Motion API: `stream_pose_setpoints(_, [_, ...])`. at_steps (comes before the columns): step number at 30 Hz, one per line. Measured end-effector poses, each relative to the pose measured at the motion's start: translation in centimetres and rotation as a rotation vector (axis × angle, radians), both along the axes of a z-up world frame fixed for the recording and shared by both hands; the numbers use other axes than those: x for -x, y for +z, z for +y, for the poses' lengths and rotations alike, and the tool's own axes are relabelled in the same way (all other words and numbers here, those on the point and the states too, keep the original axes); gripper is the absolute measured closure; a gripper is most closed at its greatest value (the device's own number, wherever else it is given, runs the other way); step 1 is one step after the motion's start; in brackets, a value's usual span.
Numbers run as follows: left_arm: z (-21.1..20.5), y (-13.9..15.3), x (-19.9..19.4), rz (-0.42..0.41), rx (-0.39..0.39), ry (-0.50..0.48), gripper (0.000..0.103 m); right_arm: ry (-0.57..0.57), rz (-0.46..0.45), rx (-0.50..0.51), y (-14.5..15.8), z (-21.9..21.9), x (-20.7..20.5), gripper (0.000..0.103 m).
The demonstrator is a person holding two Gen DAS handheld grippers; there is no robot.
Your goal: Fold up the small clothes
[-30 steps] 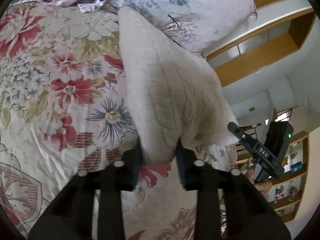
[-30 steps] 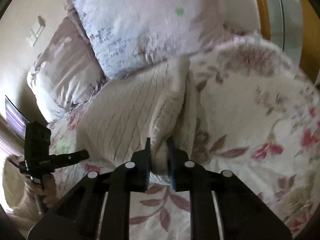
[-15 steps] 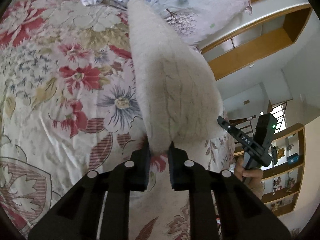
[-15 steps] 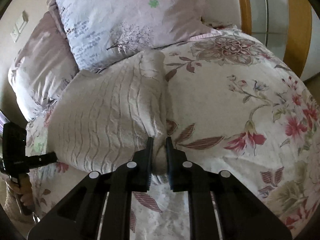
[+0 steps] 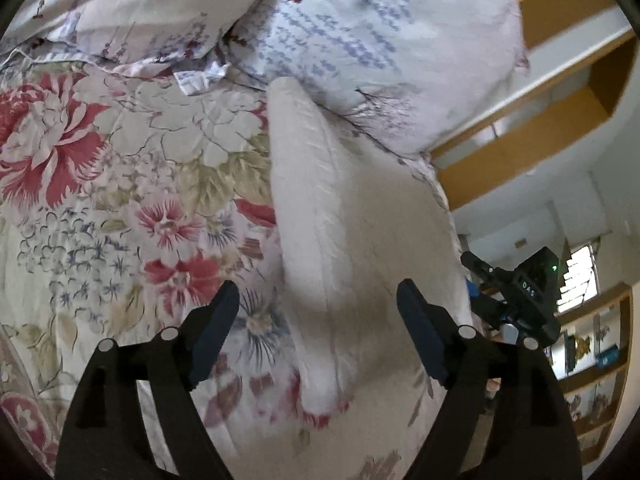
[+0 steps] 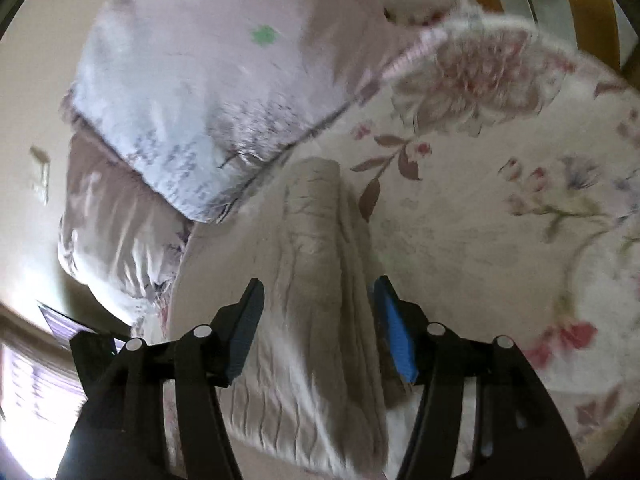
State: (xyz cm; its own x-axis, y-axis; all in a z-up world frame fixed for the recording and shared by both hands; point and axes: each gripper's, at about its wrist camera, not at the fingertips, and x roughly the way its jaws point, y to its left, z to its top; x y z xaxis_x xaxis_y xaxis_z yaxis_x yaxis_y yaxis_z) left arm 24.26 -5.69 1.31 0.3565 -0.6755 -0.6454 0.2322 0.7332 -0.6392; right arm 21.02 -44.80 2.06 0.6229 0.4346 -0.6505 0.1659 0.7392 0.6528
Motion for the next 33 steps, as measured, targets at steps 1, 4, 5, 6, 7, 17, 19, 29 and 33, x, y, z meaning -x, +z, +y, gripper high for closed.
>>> stream_pose_setpoints(1, [0.0, -0.2, -0.3, 0.008, 0.003, 0.005, 0.021, -0.004, 0.01, -0.012, -0.3, -0.1, -0.5, 0.044])
stream_pose_setpoints(4, [-0.6, -0.8, -1.0, 0.027, 0.009, 0.012, 0.019, -0.019, 0.007, -0.014, -0.7, -0.1, -1.7, 0.045])
stream_pose_setpoints(5, [-0.7, -0.9, -1.1, 0.032, 0.013, 0.014, 0.018, -0.019, -0.004, 0.003, -0.7, 0.2, -2.0, 0.051])
stream_pose_setpoints(6, [-0.7, -1.0, -1.0, 0.035, 0.019, 0.014, 0.018, -0.011, -0.013, 0.026, -0.8, 0.5, -2.3, 0.072])
stream_pose_setpoints(7, [-0.9, -1.1, -1.1, 0.037, 0.023, 0.013, 0.018, 0.009, -0.02, 0.045, -0.8, 0.9, -2.7, 0.08])
stream_pose_setpoints(17, [-2.3, -0.8, -1.1, 0.005, 0.017, 0.003, 0.018, -0.018, -0.152, 0.381, 3.7, 2.9, -3.7, 0.094])
stream_pose_setpoints(19, [-2.6, -0.9, -1.2, 0.007, 0.017, -0.005, 0.018, -0.015, -0.051, 0.428, 1.4, 2.8, -4.6, 0.093])
stream_pose_setpoints(29, [-2.0, -0.5, -0.5, -0.009, 0.011, -0.002, 0.017, -0.041, -0.17, 0.394, 4.5, 2.8, -0.8, 0.069])
stream_pose_setpoints(33, [-2.0, -0.7, -0.4, -0.004, 0.002, 0.0, 0.015, 0.056, -0.197, 0.389, 4.5, 4.8, 0.5, 0.054])
